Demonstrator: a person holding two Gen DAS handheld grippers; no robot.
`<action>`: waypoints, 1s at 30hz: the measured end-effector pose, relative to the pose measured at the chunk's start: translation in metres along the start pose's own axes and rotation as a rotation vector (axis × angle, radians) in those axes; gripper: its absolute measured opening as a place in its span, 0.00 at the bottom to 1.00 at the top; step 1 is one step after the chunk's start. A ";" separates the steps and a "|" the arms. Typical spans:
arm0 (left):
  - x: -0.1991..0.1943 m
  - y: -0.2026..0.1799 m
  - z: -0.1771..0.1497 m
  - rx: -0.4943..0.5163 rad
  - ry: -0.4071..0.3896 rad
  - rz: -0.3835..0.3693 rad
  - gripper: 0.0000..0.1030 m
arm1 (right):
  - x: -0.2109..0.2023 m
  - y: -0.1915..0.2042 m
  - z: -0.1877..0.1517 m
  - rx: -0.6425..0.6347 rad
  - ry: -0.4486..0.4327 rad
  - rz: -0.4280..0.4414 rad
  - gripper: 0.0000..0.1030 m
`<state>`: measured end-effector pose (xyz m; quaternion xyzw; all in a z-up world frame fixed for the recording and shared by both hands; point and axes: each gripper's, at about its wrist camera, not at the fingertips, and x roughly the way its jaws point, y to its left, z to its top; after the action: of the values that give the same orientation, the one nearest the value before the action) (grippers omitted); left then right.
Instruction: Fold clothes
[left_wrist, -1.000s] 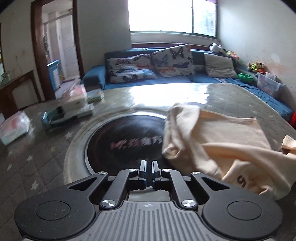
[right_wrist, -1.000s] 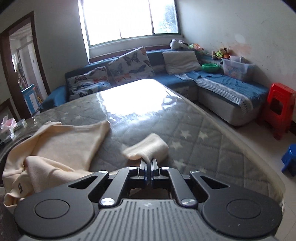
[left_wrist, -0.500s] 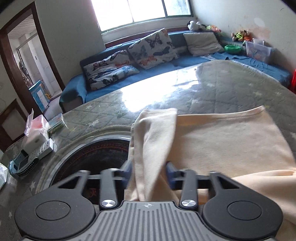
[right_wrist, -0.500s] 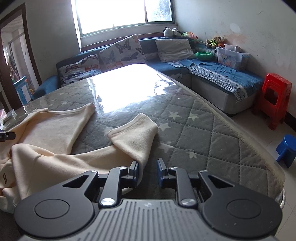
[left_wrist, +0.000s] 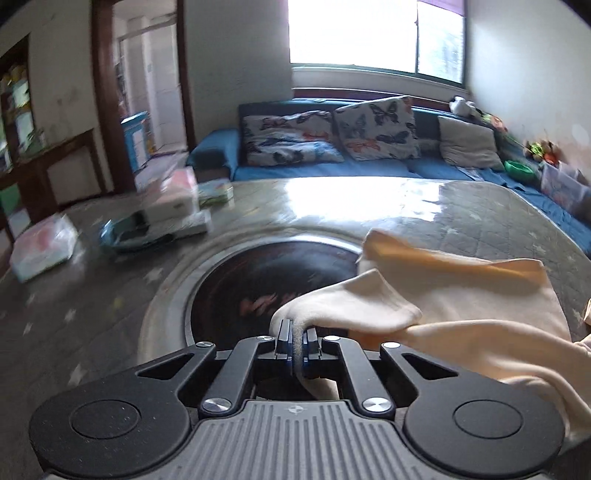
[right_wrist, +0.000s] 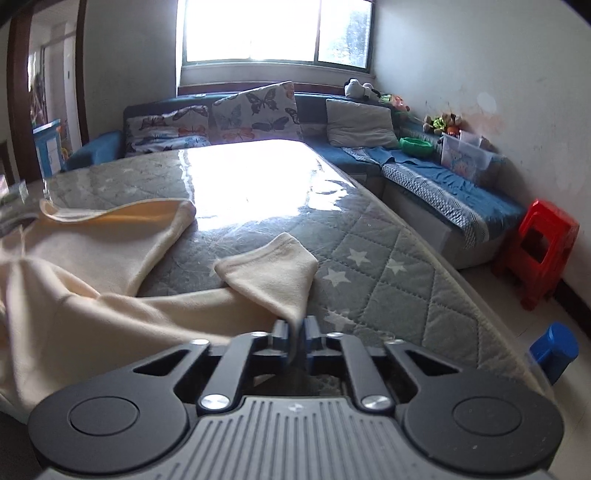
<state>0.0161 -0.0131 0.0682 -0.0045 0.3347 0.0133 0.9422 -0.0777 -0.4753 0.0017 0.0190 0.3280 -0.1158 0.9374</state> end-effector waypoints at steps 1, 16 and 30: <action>-0.007 0.008 -0.006 -0.033 0.009 -0.004 0.05 | -0.004 -0.003 0.001 0.014 -0.013 -0.004 0.04; -0.066 0.068 -0.075 -0.131 0.138 -0.016 0.37 | -0.035 -0.040 -0.016 0.075 0.030 -0.036 0.33; -0.081 0.025 -0.073 0.182 0.004 0.045 0.64 | -0.009 0.005 -0.007 -0.222 -0.043 -0.153 0.54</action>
<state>-0.0939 0.0086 0.0629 0.0889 0.3366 0.0039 0.9375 -0.0874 -0.4674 0.0015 -0.1126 0.3191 -0.1504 0.9289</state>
